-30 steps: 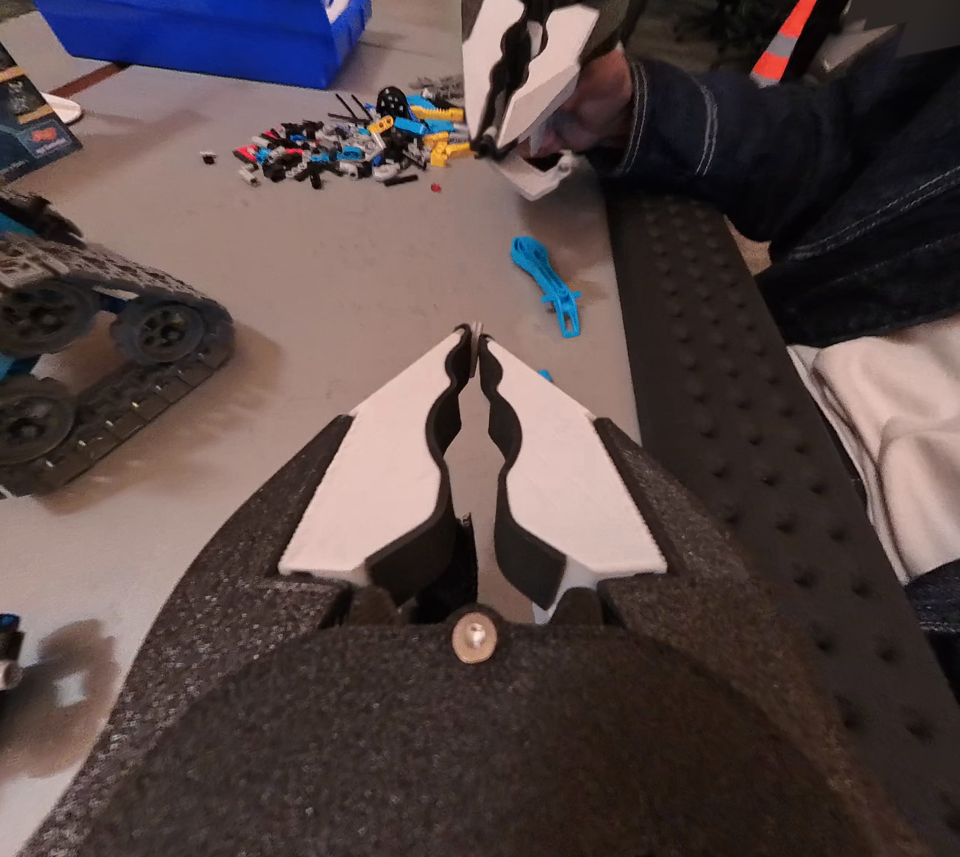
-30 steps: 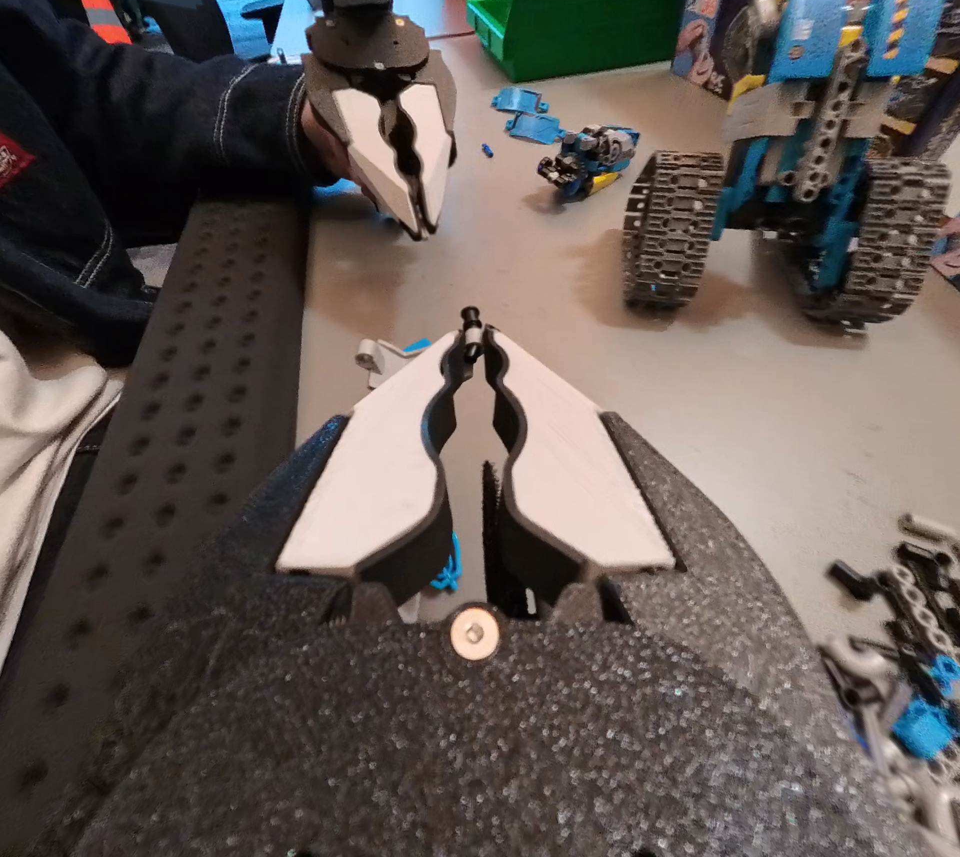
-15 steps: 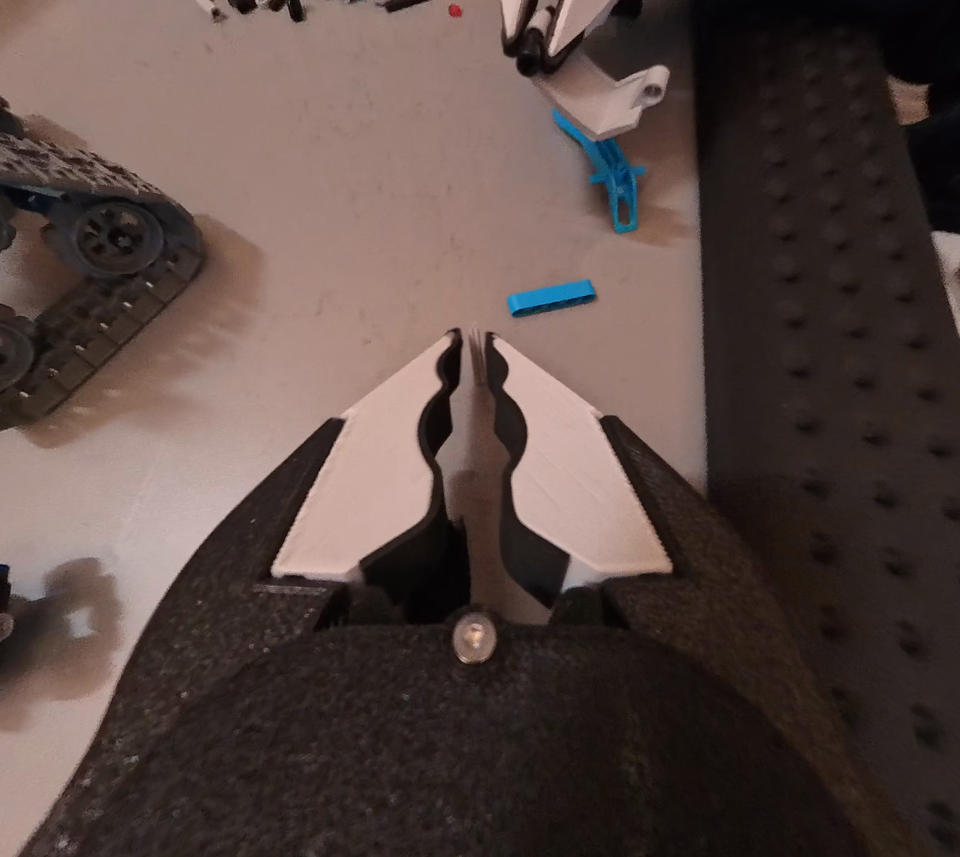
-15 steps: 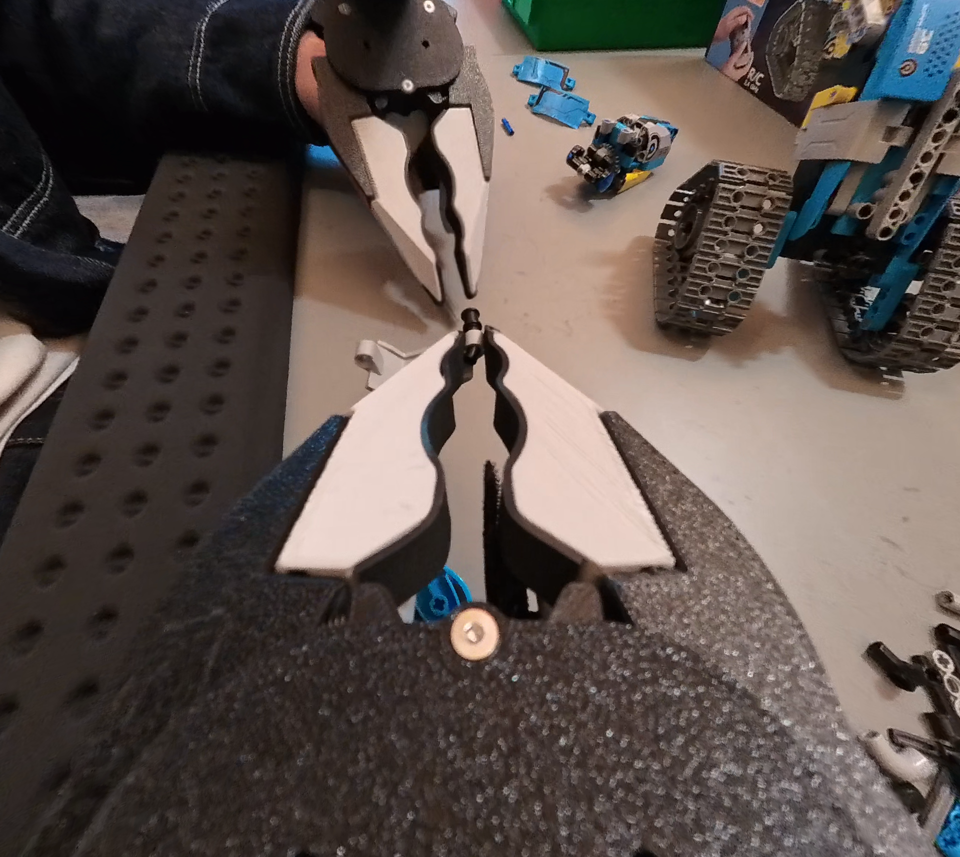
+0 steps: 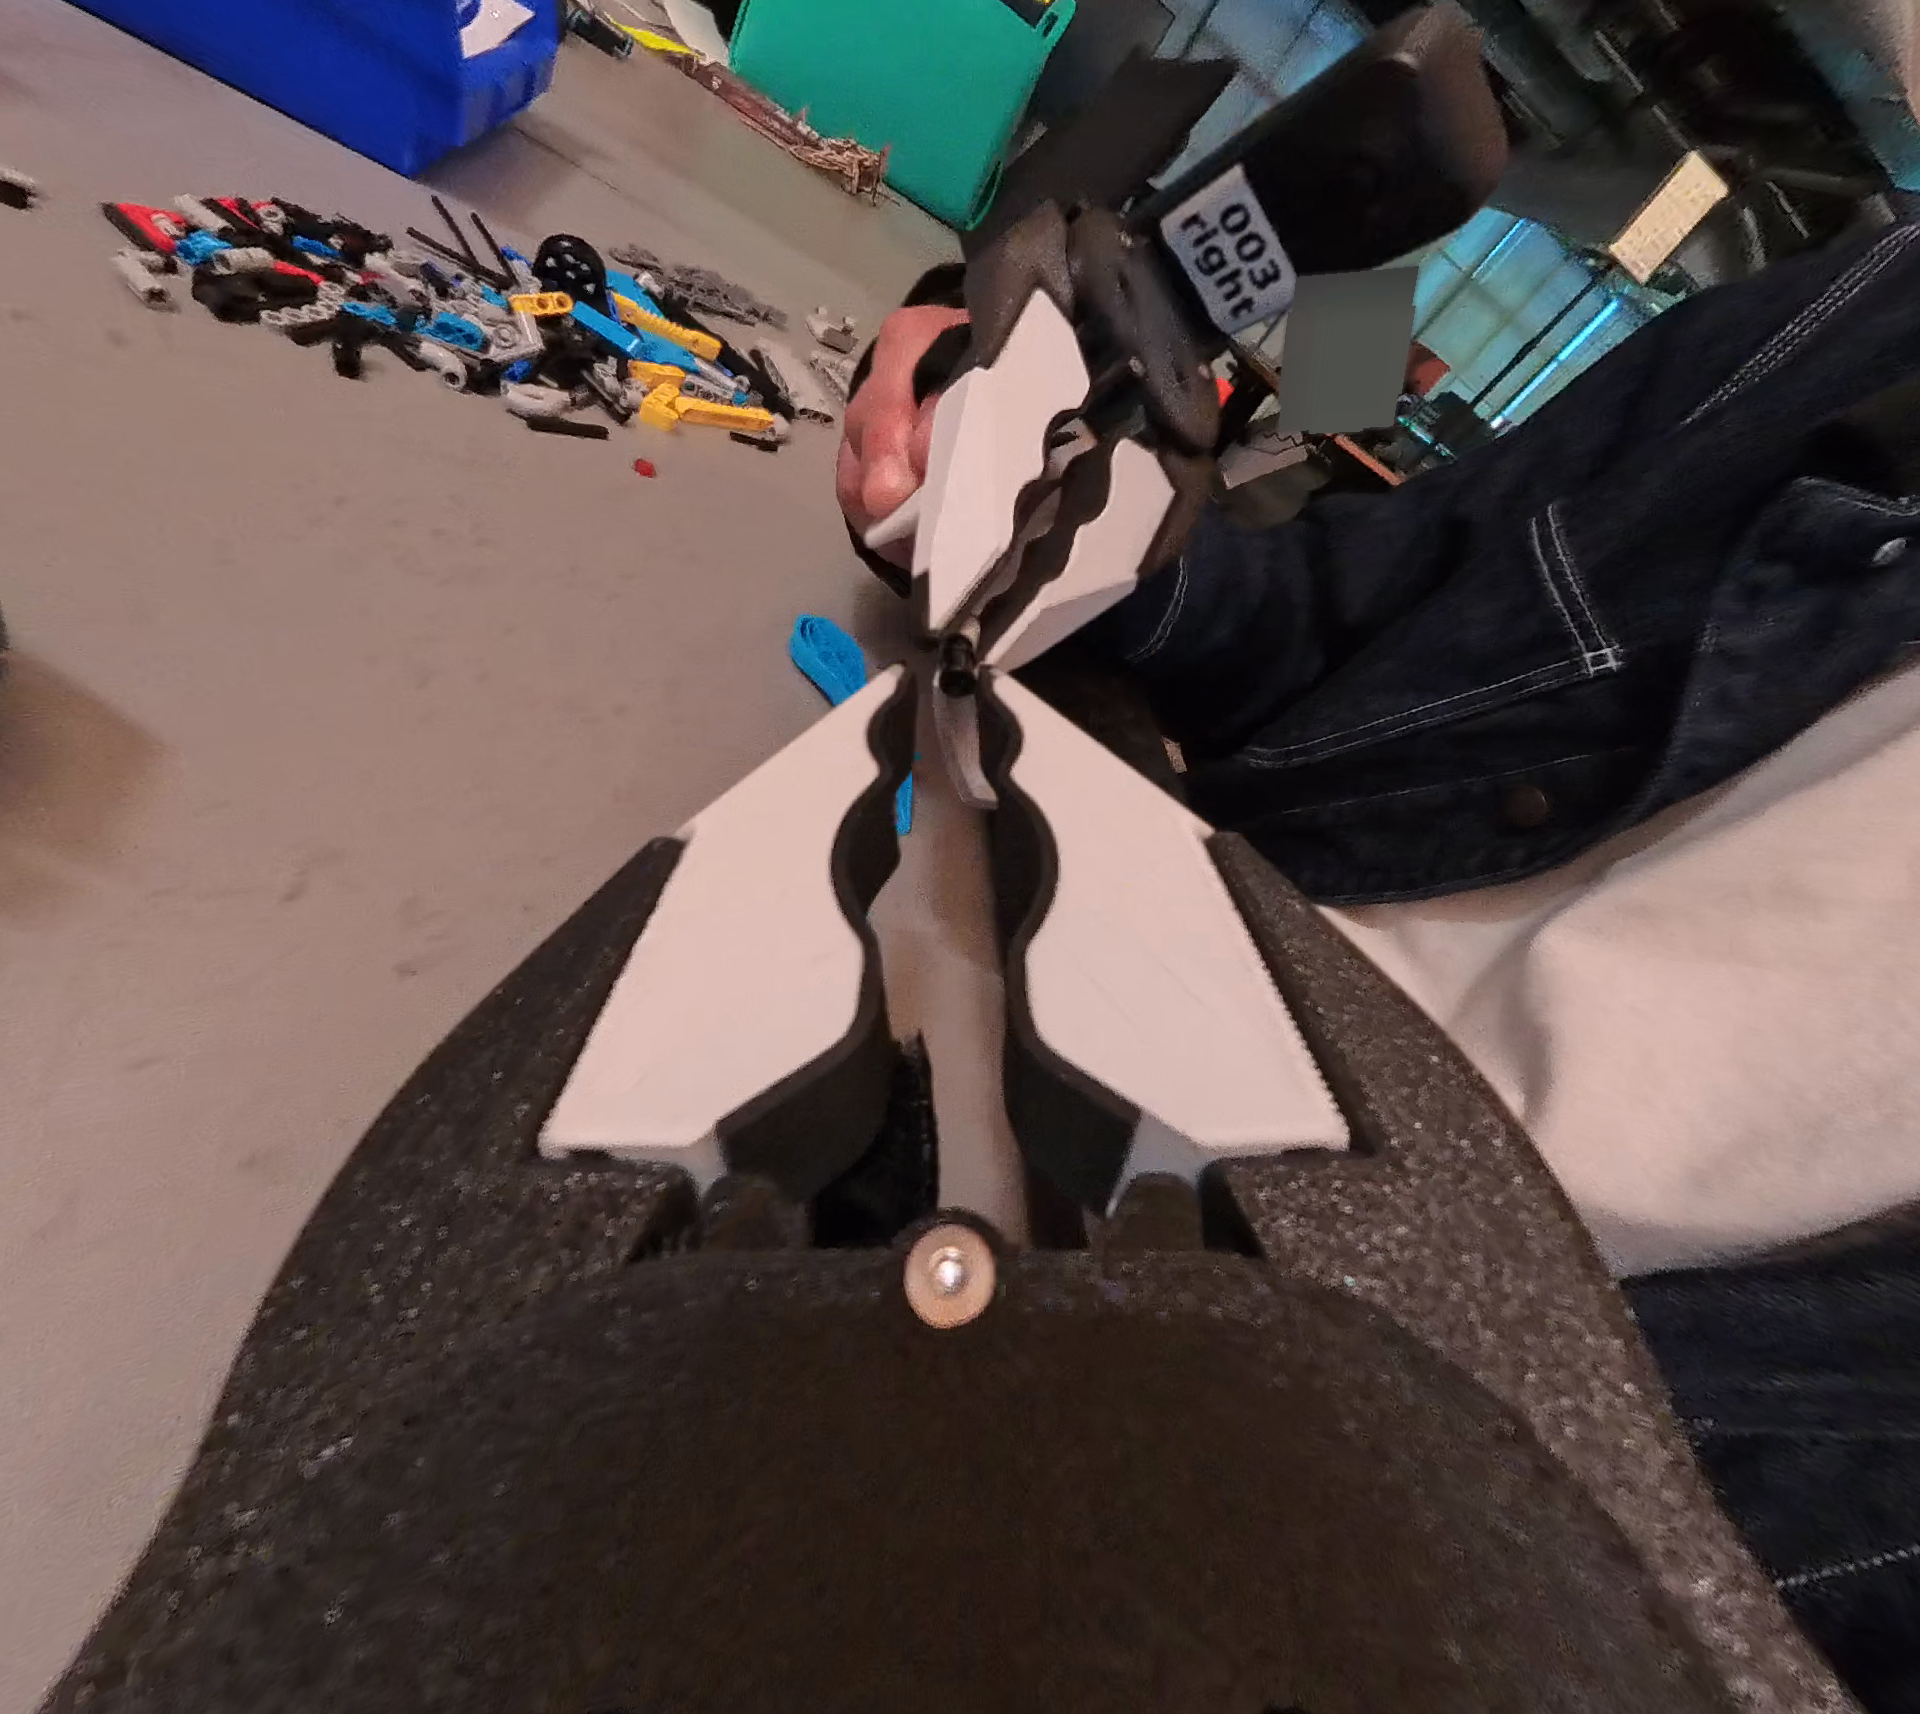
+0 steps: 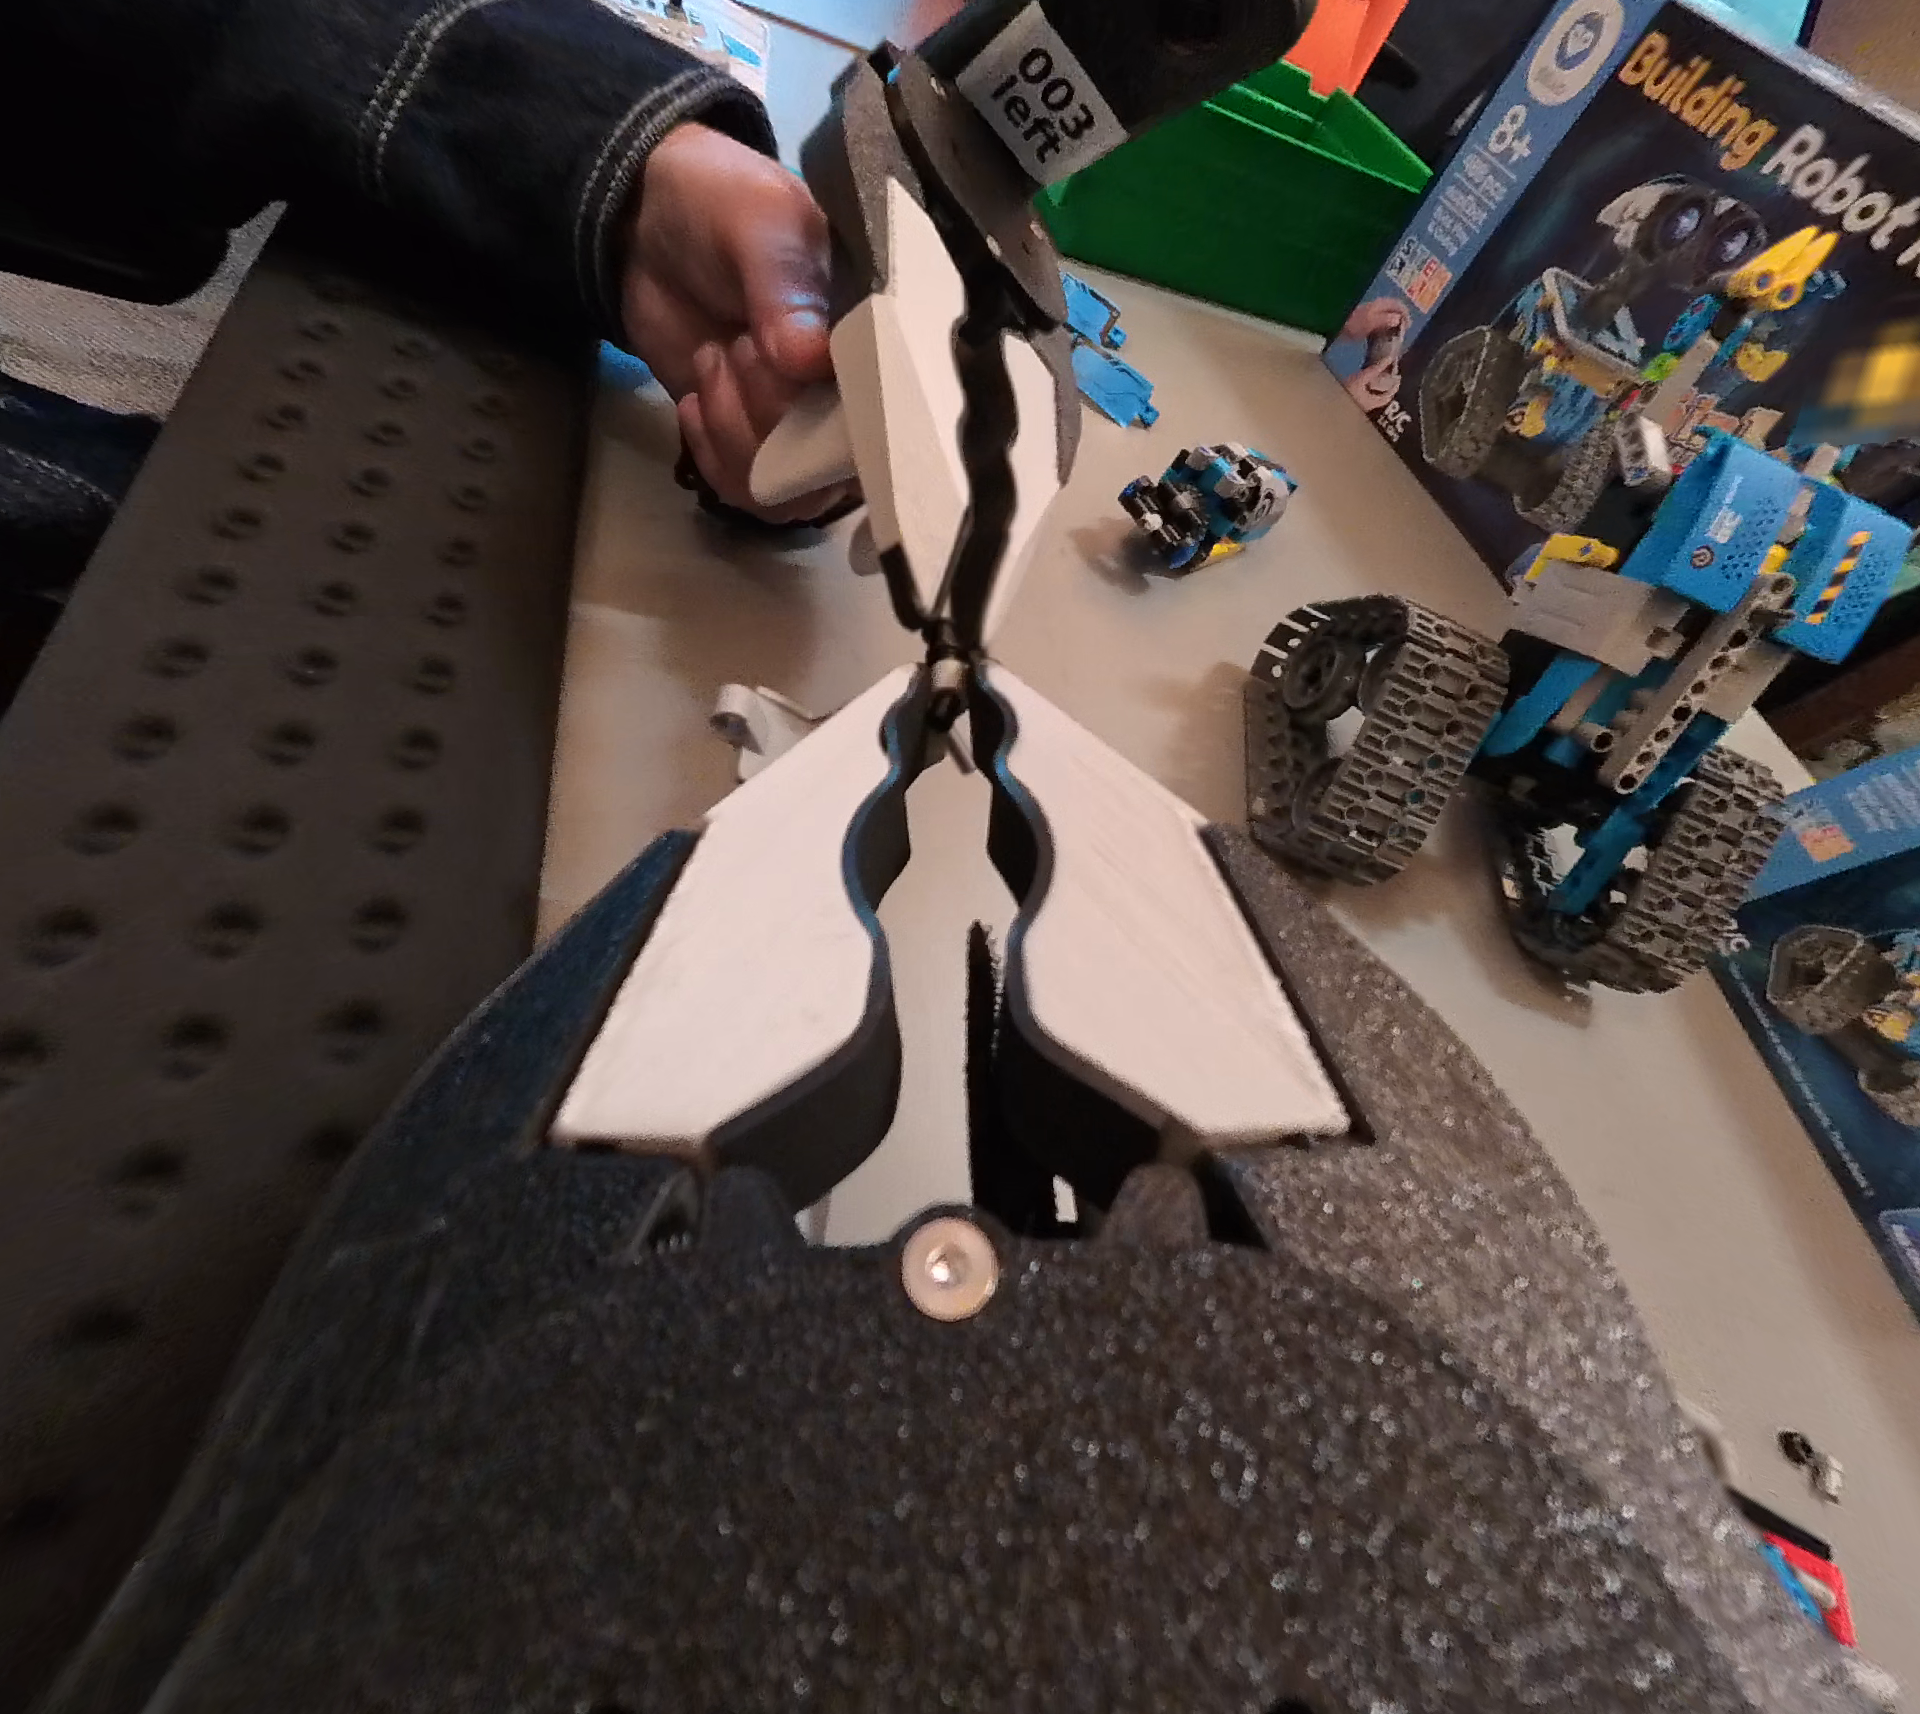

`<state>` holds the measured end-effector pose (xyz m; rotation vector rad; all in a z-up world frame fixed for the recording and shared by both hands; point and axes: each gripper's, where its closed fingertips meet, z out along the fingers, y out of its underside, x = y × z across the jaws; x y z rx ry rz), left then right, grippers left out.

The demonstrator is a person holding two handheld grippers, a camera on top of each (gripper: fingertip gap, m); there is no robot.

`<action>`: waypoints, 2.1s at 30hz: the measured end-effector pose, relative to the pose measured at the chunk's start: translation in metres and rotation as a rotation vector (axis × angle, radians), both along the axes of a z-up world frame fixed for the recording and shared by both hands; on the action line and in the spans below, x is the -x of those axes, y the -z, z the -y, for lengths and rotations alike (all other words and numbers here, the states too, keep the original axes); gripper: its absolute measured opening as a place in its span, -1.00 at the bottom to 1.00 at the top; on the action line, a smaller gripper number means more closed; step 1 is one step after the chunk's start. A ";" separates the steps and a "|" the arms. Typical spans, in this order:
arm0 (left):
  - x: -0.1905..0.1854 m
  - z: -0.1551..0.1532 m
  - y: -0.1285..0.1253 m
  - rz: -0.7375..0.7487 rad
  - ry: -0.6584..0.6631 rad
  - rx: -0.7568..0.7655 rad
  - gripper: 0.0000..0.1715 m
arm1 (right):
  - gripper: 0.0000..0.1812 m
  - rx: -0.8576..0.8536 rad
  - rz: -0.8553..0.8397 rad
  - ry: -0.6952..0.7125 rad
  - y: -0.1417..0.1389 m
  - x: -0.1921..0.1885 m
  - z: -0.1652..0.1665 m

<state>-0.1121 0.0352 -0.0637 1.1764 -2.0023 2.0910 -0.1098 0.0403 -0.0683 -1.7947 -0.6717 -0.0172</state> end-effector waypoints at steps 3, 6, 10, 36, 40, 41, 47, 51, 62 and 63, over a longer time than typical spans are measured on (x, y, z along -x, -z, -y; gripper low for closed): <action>0.002 0.002 0.002 0.013 0.006 -0.028 -0.93 | -0.94 0.000 0.011 -0.003 0.002 0.002 -0.001; 0.001 0.003 0.003 0.009 0.005 -0.039 -0.93 | -0.94 0.004 0.017 -0.002 0.003 0.002 -0.001; 0.002 0.005 0.006 0.048 0.005 -0.095 -0.94 | -0.94 0.016 0.019 -0.012 0.005 0.004 -0.001; 0.014 0.009 0.009 0.098 0.023 -0.150 -0.96 | -0.95 0.133 -0.152 -0.105 0.009 0.010 0.011; 0.015 0.009 0.008 0.102 0.021 -0.151 -0.96 | -0.96 0.129 -0.150 -0.105 0.009 0.010 0.012; 0.015 0.009 0.007 0.103 0.024 -0.148 -0.96 | -0.96 0.138 -0.170 -0.113 0.008 0.011 0.012; 0.015 0.008 0.009 0.101 0.021 -0.151 -0.96 | -0.96 0.154 -0.184 -0.112 0.010 0.010 0.013; 0.004 -0.002 0.001 0.070 -0.015 -0.059 -0.96 | -0.95 0.133 -0.282 -0.067 0.003 0.002 0.001; 0.002 -0.007 -0.014 0.189 -0.091 -0.075 -0.95 | -0.97 0.259 -0.845 -0.021 -0.003 0.017 -0.017; 0.002 -0.008 -0.015 0.203 -0.095 -0.093 -0.96 | -0.98 0.245 -0.830 -0.021 -0.004 0.017 -0.017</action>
